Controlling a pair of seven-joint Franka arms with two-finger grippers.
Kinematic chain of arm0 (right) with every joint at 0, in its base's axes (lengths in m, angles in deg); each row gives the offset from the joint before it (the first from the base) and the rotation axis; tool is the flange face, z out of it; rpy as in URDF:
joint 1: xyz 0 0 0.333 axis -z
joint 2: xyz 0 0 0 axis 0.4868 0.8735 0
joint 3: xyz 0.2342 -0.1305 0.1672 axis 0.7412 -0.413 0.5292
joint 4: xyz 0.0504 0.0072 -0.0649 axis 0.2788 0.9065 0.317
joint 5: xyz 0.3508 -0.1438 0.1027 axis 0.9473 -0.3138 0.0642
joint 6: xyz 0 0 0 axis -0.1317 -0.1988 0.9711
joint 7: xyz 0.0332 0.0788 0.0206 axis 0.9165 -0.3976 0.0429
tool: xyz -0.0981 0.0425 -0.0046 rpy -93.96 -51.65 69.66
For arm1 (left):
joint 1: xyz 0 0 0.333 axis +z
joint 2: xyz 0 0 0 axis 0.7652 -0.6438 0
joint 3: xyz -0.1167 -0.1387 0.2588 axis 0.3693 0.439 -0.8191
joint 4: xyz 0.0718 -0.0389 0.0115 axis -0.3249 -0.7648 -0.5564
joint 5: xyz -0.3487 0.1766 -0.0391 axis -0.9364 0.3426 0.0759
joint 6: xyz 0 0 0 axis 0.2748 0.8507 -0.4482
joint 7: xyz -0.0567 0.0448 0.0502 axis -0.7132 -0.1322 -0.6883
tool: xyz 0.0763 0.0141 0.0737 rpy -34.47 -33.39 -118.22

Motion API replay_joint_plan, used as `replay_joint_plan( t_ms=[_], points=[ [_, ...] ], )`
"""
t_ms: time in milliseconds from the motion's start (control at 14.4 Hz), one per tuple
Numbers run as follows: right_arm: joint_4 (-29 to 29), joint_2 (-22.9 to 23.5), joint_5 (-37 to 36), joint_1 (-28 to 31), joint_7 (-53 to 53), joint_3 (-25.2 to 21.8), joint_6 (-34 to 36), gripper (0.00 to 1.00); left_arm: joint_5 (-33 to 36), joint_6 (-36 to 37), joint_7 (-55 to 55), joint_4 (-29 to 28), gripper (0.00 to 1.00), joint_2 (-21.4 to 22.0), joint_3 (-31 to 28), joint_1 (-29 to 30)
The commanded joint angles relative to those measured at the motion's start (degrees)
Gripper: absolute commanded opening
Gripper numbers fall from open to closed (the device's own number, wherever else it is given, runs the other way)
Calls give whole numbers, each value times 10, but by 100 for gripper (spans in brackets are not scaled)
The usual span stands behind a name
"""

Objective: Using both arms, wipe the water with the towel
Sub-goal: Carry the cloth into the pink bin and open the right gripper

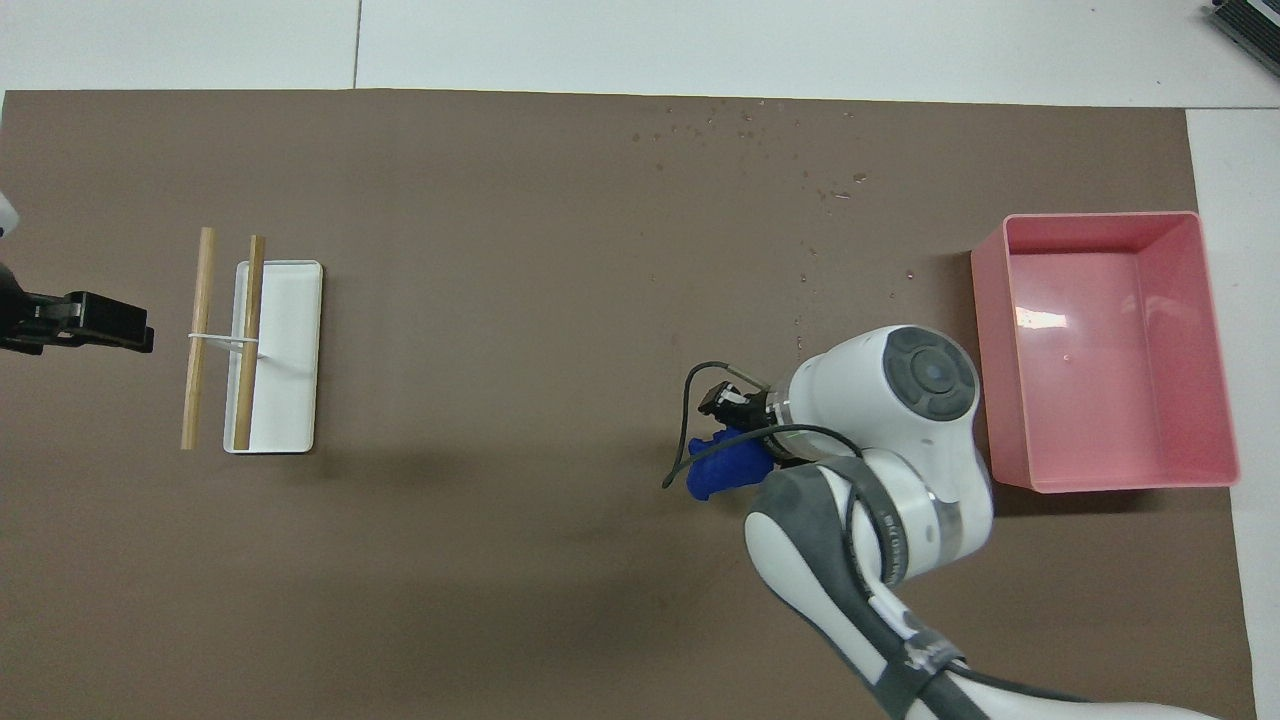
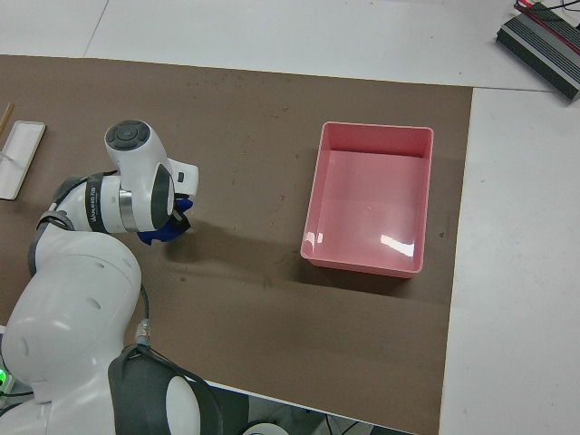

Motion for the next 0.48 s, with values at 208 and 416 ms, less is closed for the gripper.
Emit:
replay_joint_plan(
  t_ms=[208, 416],
  points=[
    [-125, -33, -9, 164, 126, 3, 140, 0, -3, -8, -49, -19, 100, 19, -107, -83],
    [-132, -27, -63, 236, 210, 4, 133, 0, -3, -14, -53, -19, 100, 19, -107, -80]
  ],
)
